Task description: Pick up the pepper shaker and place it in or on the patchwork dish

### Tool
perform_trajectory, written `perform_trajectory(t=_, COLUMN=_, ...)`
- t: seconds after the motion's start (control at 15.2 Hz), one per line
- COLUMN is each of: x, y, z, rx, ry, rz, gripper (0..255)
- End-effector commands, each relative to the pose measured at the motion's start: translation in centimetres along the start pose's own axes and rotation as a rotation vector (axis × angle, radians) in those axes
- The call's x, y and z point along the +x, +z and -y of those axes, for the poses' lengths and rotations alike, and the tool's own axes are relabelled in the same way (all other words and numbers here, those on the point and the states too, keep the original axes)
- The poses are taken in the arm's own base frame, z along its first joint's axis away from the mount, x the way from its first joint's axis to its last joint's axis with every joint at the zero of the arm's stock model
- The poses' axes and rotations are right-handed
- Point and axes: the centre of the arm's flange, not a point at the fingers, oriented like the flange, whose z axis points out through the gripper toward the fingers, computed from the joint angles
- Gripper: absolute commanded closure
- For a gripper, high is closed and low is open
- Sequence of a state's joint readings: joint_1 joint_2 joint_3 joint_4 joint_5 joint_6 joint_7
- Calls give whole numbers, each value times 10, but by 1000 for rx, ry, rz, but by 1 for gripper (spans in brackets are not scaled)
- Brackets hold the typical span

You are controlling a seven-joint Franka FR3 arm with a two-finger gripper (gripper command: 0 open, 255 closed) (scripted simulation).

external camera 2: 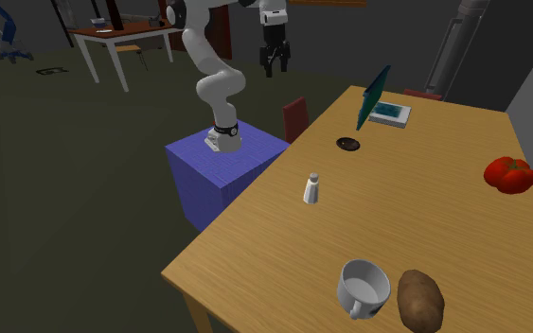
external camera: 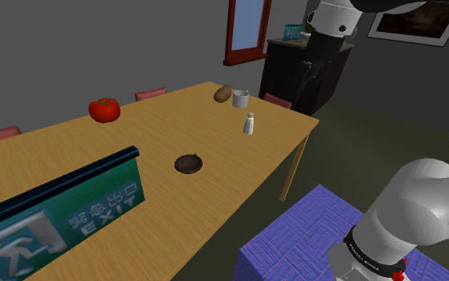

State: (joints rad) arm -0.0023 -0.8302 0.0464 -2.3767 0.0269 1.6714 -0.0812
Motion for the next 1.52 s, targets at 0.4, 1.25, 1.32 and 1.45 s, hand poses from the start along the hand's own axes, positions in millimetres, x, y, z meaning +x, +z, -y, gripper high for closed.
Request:
perform_trajectory(t=0.4, x=53, y=48, z=-34, rx=-17, ry=-31, rz=14, gripper=0)
perform_trajectory(t=1.25, x=170, y=154, z=-103, rx=-54, ry=-99, rz=43, gripper=0)
perform_trajectory(t=1.32, x=179, y=162, z=-109, rx=-56, ry=-104, rz=45, gripper=0)
perform_trajectory(t=1.45, x=197, y=178, z=-119, rx=-62, ry=-114, rz=50, gripper=0)
